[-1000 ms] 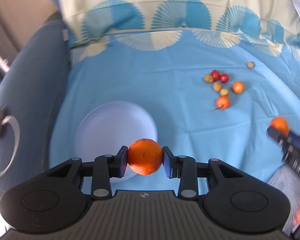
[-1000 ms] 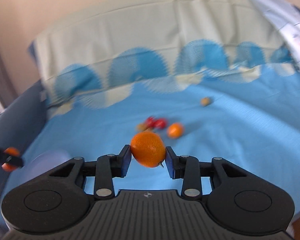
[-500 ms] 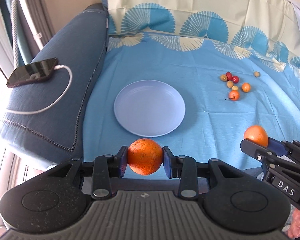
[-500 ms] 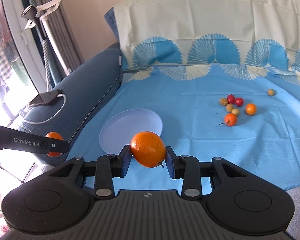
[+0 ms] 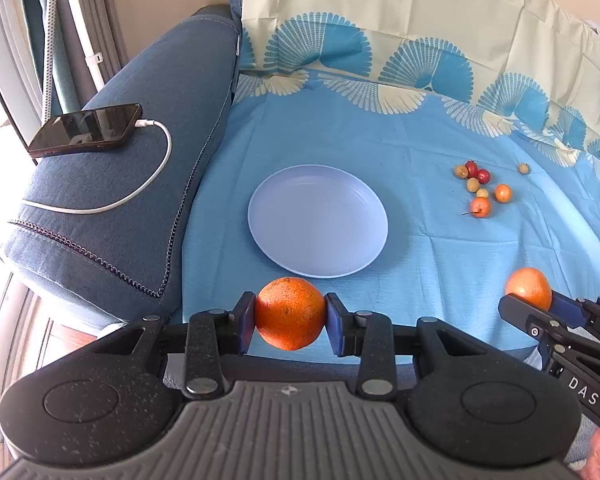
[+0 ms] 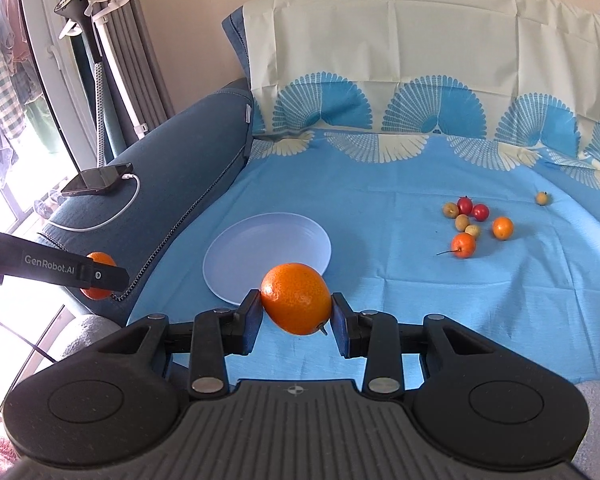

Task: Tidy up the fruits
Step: 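Carry both oranges to the blue plate and open both tools, then withdraw both tools from the plate and move back toward the fruits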

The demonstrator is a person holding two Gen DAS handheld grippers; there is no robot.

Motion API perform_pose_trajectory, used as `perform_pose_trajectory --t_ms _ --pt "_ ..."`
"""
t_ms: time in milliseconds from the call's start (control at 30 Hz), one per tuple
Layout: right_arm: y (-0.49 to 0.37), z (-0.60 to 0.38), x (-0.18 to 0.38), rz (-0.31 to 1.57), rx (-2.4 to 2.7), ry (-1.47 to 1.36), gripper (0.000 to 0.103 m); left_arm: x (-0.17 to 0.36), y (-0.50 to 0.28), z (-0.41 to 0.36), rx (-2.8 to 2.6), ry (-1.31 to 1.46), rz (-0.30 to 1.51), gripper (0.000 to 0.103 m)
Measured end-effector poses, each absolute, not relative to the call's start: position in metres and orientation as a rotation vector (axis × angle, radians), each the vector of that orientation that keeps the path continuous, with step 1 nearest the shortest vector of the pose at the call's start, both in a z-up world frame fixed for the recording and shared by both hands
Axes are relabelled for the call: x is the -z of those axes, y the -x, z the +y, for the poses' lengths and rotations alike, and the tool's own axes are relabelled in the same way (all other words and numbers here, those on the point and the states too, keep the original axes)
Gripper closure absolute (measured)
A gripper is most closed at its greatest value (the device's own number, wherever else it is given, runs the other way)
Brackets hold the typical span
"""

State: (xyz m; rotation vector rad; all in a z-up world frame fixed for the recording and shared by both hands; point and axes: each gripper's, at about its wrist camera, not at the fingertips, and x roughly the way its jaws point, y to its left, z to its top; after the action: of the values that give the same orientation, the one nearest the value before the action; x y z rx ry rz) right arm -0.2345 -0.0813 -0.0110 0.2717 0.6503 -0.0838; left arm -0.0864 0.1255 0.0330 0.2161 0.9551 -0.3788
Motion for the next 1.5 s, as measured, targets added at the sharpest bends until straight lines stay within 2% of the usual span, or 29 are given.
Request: perform_pose_trajectory --t_ms 367,800,1100,1167,1200,1233,1300,1333,1367,1500 --pt "0.192 -0.083 0.029 0.680 0.079 -0.246 0.065 -0.004 0.032 0.114 0.334 -0.201 1.005 0.062" --pt "0.069 -0.089 0.094 0.772 0.007 -0.169 0.065 0.063 -0.069 0.069 0.302 -0.263 1.079 0.063" --pt "0.028 -0.087 0.130 0.845 -0.019 -0.121 0.065 0.108 -0.102 0.051 0.309 -0.335 1.113 0.061" --pt "0.024 -0.086 0.133 0.852 -0.033 -0.111 0.064 0.111 -0.104 0.052 0.322 -0.335 1.103 0.046" --pt "0.022 -0.087 0.134 0.857 -0.044 -0.109 0.064 0.109 -0.103 0.053 0.324 -0.336 1.090 0.024" --pt "0.021 -0.088 0.133 0.852 -0.049 -0.106 0.063 0.105 -0.102 0.053 0.318 -0.332 1.066 0.006" --pt "0.023 -0.088 0.126 0.820 -0.047 -0.097 0.046 0.094 -0.094 0.059 0.304 -0.319 0.998 0.001" --pt "0.025 -0.088 0.121 0.804 -0.041 -0.092 0.033 0.089 -0.090 0.060 0.298 -0.326 0.985 0.001" --pt "0.029 -0.088 0.115 0.790 -0.029 -0.084 0.026 0.083 -0.087 0.062 0.291 -0.332 0.984 0.001" --pt "0.058 -0.093 0.090 0.784 -0.006 -0.108 0.015 0.060 -0.059 0.076 0.269 -0.306 0.986 0.000"
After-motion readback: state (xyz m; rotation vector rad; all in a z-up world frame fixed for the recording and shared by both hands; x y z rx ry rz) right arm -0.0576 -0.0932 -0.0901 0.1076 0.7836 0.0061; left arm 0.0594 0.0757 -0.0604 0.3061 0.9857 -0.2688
